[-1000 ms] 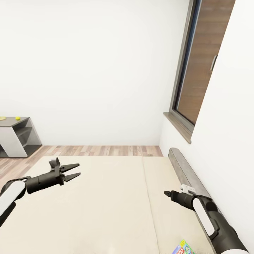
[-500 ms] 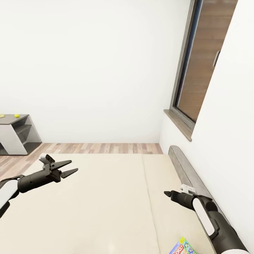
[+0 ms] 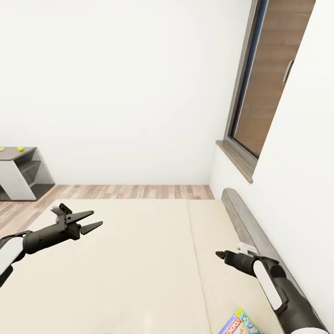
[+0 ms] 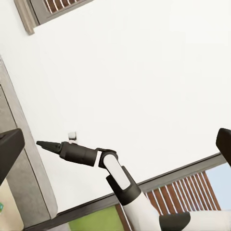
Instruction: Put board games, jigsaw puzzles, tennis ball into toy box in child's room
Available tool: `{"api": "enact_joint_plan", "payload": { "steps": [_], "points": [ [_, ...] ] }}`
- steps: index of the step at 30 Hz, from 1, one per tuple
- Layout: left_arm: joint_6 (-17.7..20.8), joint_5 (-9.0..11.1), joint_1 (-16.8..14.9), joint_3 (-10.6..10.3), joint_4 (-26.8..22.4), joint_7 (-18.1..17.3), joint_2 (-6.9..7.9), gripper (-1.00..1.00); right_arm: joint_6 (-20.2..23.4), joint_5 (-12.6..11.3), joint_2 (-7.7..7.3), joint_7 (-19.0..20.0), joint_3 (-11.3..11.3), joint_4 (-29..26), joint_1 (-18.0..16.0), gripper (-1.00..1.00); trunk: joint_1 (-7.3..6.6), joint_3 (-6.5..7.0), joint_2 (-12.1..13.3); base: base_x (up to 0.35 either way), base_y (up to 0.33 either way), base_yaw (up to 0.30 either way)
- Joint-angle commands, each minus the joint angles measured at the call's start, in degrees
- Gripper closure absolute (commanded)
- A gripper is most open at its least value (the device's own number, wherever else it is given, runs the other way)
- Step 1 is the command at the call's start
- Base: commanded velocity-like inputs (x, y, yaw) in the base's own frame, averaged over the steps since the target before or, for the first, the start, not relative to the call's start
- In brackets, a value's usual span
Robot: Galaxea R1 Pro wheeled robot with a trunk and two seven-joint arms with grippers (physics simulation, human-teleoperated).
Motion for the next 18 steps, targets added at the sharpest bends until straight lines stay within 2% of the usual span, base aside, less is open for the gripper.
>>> {"api": "enact_joint_plan", "payload": {
  "steps": [1, 18],
  "points": [
    [0.2, 0.1, -0.1, -0.1, 0.0, -0.2, 0.05, -1.0, 0.3, 0.1, 0.01, 0.2, -0.1, 0.0, 0.0, -1.0, 0.03, -0.22, -0.1, 0.0, 0.0, 0.0],
    [0.2, 0.1, -0.1, -0.1, 0.1, -0.1, 0.05, -1.0, 0.3, 0.1, 0.02, 0.2, -0.1, -0.1, 0.0, -1.0, 0.03, -1.8, -0.1, 0.0, 0.0, 0.0]
  ]
}}
